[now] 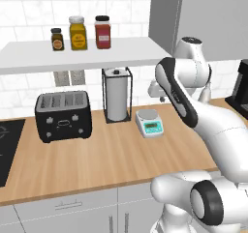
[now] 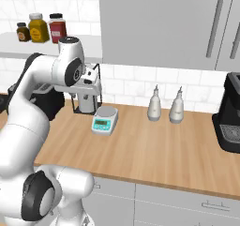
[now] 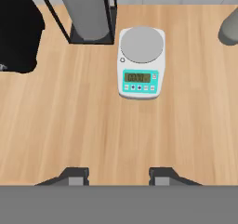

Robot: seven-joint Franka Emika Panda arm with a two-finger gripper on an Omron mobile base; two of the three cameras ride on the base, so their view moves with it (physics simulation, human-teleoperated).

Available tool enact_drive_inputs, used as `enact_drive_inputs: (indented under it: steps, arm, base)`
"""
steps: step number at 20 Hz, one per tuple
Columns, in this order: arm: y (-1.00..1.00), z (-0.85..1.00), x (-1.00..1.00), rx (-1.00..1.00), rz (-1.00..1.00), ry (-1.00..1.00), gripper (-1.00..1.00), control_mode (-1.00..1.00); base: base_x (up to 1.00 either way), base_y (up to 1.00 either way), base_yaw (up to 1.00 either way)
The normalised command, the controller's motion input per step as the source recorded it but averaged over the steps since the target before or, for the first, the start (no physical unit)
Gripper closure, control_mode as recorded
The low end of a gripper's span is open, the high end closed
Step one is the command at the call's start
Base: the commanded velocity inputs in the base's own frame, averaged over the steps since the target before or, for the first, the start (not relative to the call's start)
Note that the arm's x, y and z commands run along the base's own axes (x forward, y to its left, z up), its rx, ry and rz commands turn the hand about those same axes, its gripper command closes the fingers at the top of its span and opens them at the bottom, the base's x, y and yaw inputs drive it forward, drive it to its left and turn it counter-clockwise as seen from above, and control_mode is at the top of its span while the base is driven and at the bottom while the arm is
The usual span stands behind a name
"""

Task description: Take a straw from the drawer in front and place it inside the glass cup on the dining counter.

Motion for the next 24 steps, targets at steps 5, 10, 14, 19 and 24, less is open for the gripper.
enact_drive_inputs:
  steps: [5, 10, 14, 19, 24]
  arm:
    - [0.00, -0.20, -0.37, -0.01, 0.00, 0.00, -1.00, -1.00]
    - [0.08, -0.63, -0.74, -0.10, 0.02, 0.00, -1.00, -1.00]
    - [0.09, -0.75, -0.57, -0.12, 0.01, 0.01, -1.00, -1.00]
    - [-0.01, -0.62, -0.48, -0.01, 0.00, 0.01, -1.00, -1.00]
    - [0.00, -0.35, -0.38, 0.01, 0.00, 0.00, -1.00, -1.00]
  base:
    - [0.00, 0.00, 0.00]
    - [0.00, 0.00, 0.00]
    - [0.00, 0.00, 0.00]
    - [0.00, 0.00, 0.00]
    - [0.00, 0.00, 0.00]
